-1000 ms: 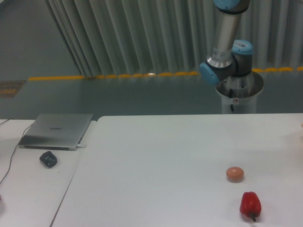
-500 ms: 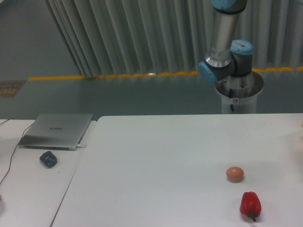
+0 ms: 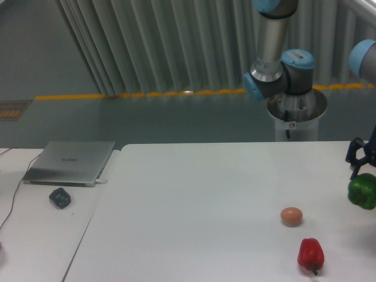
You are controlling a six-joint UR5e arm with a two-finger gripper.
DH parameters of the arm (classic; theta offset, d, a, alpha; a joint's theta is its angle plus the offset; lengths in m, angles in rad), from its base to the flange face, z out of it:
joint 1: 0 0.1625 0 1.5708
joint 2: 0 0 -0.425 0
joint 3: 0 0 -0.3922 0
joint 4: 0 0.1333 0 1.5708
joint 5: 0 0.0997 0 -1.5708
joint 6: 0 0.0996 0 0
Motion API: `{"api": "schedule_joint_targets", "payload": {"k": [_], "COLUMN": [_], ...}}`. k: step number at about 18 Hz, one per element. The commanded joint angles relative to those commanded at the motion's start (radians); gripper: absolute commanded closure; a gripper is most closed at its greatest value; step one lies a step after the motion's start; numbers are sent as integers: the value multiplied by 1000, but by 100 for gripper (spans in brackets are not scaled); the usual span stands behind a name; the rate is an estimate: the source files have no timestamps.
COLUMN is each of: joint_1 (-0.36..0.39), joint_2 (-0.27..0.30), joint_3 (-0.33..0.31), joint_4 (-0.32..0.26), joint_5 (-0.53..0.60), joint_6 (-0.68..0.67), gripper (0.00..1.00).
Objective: Place the green pepper on the table
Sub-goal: 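Carry the green bell pepper in and lower it beside the orange fruit, then set the green pepper on the table and open the gripper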
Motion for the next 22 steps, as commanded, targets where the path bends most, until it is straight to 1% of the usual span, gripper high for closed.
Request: {"api": "schedule_joint_targets", "payload": {"k": [2, 3, 5, 7, 9, 10, 13, 16, 18, 20, 22], "joint_1": [-23, -41, -74, -83, -89, -91, -101, -103, -103, -103, -103], "joint_2": [-17, -25, -34, -46, -46, -48, -55, -60, -61, -63, -61], "joint_3": [0, -3, -26, -31, -64, -69, -69, -71, -75, -77, -77], "joint_4": [17, 14, 15, 12, 15, 14, 14, 14, 14, 15, 15], "joint_5": [52, 86, 132, 132, 132, 132, 134, 132, 134, 134, 134], "joint_6": [3, -1, -3, -6, -2, 3, -5, -6, -6, 2, -2], "gripper": [48, 48, 48, 48, 48, 48, 47, 42, 34, 6, 0]}}
